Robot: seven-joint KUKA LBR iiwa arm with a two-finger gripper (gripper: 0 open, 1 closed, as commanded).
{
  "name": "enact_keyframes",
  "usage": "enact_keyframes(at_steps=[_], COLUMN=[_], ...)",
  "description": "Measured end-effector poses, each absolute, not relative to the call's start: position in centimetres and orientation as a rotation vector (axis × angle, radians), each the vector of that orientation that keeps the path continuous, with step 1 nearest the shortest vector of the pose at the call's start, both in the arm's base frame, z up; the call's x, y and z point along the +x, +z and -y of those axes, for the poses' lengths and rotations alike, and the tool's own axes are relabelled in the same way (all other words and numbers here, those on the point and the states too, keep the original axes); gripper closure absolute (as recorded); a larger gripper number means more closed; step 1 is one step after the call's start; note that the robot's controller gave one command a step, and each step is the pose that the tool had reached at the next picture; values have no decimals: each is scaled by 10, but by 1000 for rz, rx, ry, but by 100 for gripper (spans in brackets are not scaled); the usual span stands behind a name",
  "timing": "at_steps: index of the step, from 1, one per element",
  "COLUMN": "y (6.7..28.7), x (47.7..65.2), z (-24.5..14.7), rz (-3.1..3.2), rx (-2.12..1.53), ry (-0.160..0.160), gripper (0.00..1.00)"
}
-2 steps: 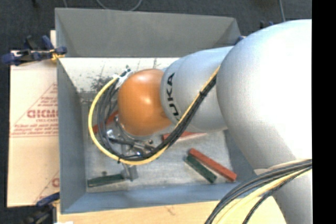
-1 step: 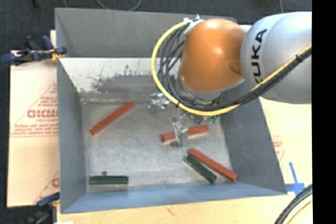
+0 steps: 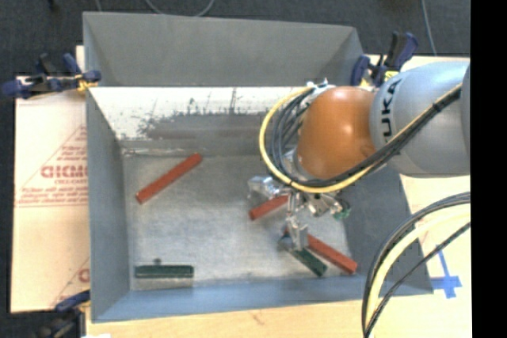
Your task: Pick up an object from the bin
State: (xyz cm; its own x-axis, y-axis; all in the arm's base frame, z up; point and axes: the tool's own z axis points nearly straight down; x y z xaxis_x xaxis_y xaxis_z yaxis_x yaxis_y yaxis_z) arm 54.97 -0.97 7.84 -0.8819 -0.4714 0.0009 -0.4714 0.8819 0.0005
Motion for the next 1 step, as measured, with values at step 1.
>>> enact_keyframes(at_steps=[1], y=[108], x=[487], z=[52], rz=[2932], rx=[1127], ry=[3], gripper=[0])
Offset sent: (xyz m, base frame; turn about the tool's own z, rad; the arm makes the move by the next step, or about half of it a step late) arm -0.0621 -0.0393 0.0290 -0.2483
